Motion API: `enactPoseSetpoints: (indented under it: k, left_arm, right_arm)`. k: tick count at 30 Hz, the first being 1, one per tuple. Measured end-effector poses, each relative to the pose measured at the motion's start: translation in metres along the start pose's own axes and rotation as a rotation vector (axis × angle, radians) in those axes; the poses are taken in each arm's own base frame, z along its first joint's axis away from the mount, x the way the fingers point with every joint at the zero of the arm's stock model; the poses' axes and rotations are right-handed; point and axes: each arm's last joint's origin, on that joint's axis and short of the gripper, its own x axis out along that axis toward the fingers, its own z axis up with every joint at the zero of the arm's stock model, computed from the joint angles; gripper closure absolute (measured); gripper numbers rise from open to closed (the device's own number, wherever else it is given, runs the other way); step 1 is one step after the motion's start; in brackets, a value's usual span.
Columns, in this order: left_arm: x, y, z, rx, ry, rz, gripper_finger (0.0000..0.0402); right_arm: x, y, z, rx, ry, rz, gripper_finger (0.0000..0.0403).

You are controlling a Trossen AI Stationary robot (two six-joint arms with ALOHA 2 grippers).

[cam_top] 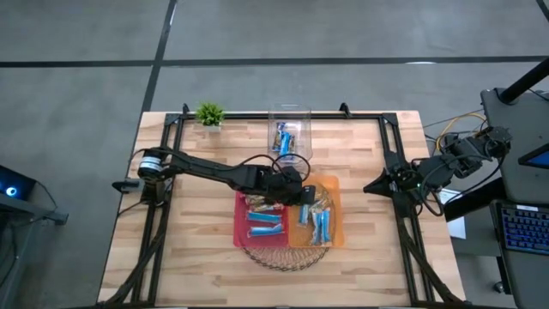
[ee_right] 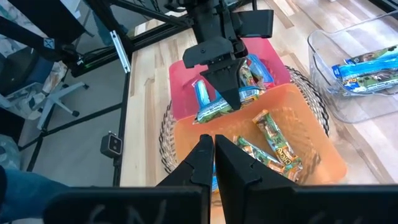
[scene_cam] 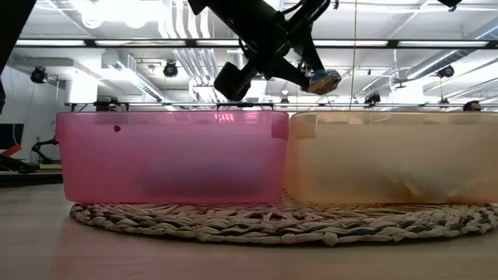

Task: Pick and place Granola Bars by type
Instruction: Put the yellow granola bar into the orange bin

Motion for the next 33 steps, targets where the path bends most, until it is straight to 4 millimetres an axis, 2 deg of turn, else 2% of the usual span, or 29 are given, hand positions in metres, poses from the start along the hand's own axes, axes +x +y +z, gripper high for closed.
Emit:
enactPoseSetpoints:
  k: [23,33]
  left_arm:
    - [0.0,-0.0002,-0.0001,0.1,0.009,-0.004,0.0345]
    - [0.0064,0.0071,-0.0001,-0.037,-0.036,0.008,0.0295]
  right_arm:
    - [0.0,0.0,0.0,0.002,0.0,0.0,0.0394]
    - [0.0,0.0,0.0,0.002,0.0,0.0,0.0394]
